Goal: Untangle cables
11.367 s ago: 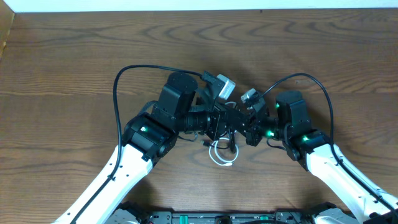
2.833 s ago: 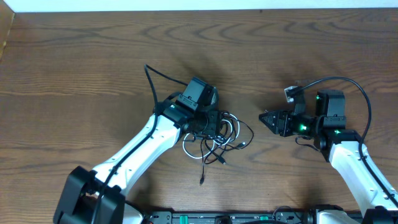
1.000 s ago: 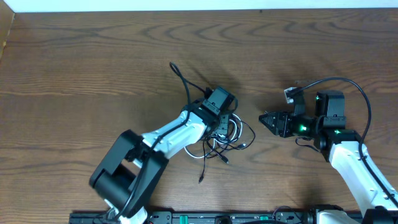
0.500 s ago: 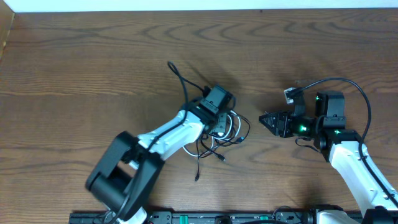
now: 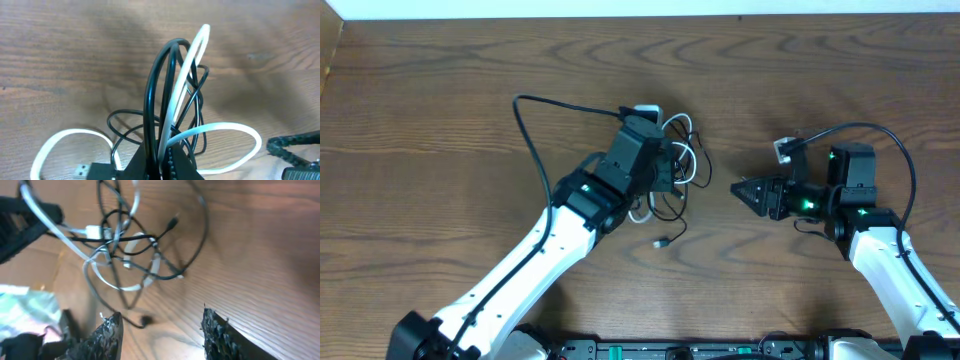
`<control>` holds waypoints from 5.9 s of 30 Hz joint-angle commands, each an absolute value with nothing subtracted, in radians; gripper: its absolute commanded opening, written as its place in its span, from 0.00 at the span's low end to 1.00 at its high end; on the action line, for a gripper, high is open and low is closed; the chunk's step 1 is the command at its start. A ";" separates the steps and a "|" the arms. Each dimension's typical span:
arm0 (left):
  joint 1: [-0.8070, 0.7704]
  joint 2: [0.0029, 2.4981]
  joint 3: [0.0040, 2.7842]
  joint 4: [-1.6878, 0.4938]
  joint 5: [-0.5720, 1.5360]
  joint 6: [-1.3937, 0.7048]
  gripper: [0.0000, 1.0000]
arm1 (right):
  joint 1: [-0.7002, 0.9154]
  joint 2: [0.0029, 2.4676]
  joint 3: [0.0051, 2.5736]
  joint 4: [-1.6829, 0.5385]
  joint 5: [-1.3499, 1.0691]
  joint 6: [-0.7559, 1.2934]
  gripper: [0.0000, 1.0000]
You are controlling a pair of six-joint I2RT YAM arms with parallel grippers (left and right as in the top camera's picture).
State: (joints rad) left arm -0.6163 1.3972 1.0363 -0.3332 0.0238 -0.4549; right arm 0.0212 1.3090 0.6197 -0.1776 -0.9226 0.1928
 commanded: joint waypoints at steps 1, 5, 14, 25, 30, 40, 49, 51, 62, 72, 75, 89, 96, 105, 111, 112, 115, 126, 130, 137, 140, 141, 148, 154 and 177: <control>-0.615 1.390 1.032 -0.334 0.051 -0.496 0.08 | 0.033 1.309 0.625 -0.148 -1.063 0.183 0.48; -0.622 1.391 1.032 -0.333 0.143 -0.515 0.08 | 0.064 1.309 0.625 -0.117 -1.065 0.187 0.50; -0.705 1.391 1.032 -0.322 0.173 -0.545 0.07 | 0.173 1.309 0.625 -0.089 -0.868 0.236 0.48; -0.719 1.329 1.032 -0.316 0.280 -0.496 0.08 | 0.211 1.309 0.625 -0.205 -0.232 0.488 0.22; -0.690 1.240 1.032 -0.399 0.196 -0.438 0.08 | 0.210 1.309 0.625 -0.333 0.021 0.595 0.11; -0.449 1.047 1.032 -0.517 0.205 -0.439 0.08 | 0.155 1.309 0.625 -0.543 0.286 0.710 0.13; -0.360 1.032 1.032 -0.459 0.388 -0.526 0.08 | 0.127 1.309 0.625 -0.296 -0.353 0.419 0.40; -0.376 1.058 1.032 -0.428 0.438 -0.548 0.08 | 0.135 1.309 0.625 -0.203 -0.616 0.340 0.46; -0.556 1.262 1.032 -0.138 0.731 -0.608 0.08 | 0.278 1.309 0.625 0.049 -0.782 0.332 0.51; -0.551 1.270 1.032 -0.128 0.778 -0.603 0.08 | 0.294 1.309 0.625 -0.351 0.242 0.682 0.09; -0.525 1.266 1.032 -0.167 0.778 -0.577 0.08 | 0.288 1.309 0.625 -0.478 0.382 0.785 0.01; -0.086 1.211 1.032 -0.423 0.774 -0.419 0.07 | 0.129 1.309 0.625 -0.586 0.384 0.795 0.04; 0.037 1.210 1.032 -0.423 0.774 -0.419 0.07 | 0.125 1.309 0.625 -0.422 0.007 0.562 0.01; -0.027 1.221 1.032 -0.485 0.706 -0.395 0.07 | 0.126 1.309 0.625 -0.110 -0.871 0.207 0.07; -0.100 1.235 1.032 -0.583 0.485 -0.363 0.08 | 0.126 1.309 0.625 -0.070 -0.953 0.204 0.06; -0.112 1.239 1.032 -0.595 0.455 -0.363 0.10 | 0.126 1.309 0.625 -0.070 -0.953 0.204 0.07; -0.147 1.254 1.032 -0.605 0.421 -0.362 0.37 | 0.126 1.309 0.625 -0.070 -0.953 0.204 0.06; -0.288 1.288 1.032 -0.601 0.421 -0.329 0.66 | 0.126 1.309 0.625 -0.072 -0.898 0.204 0.06; -0.356 1.313 1.032 -0.597 0.421 -0.302 0.66 | 0.126 1.309 0.625 -0.141 -0.636 0.248 0.13; -0.457 1.422 1.032 -0.558 0.422 -0.244 0.67 | 0.125 1.309 0.625 -0.316 -0.241 0.415 0.25; -0.500 1.480 1.032 -0.521 0.425 -0.244 0.67 | 0.125 1.309 0.625 -0.331 -0.243 0.415 0.29; -0.514 1.498 1.032 -0.510 0.429 -0.243 0.66 | 0.125 1.309 0.625 -0.334 -0.245 0.414 0.30; -0.627 1.637 1.032 -0.385 0.431 -0.244 0.66 | 0.125 1.309 0.625 -0.336 -0.245 0.414 0.31; -0.637 1.656 1.032 -0.265 0.428 -0.253 0.15 | 0.125 1.309 0.625 -0.336 -0.265 0.414 0.33; -0.595 1.265 1.078 -0.107 0.569 -0.373 0.07 | 0.126 1.309 0.625 0.044 -1.008 0.178 0.41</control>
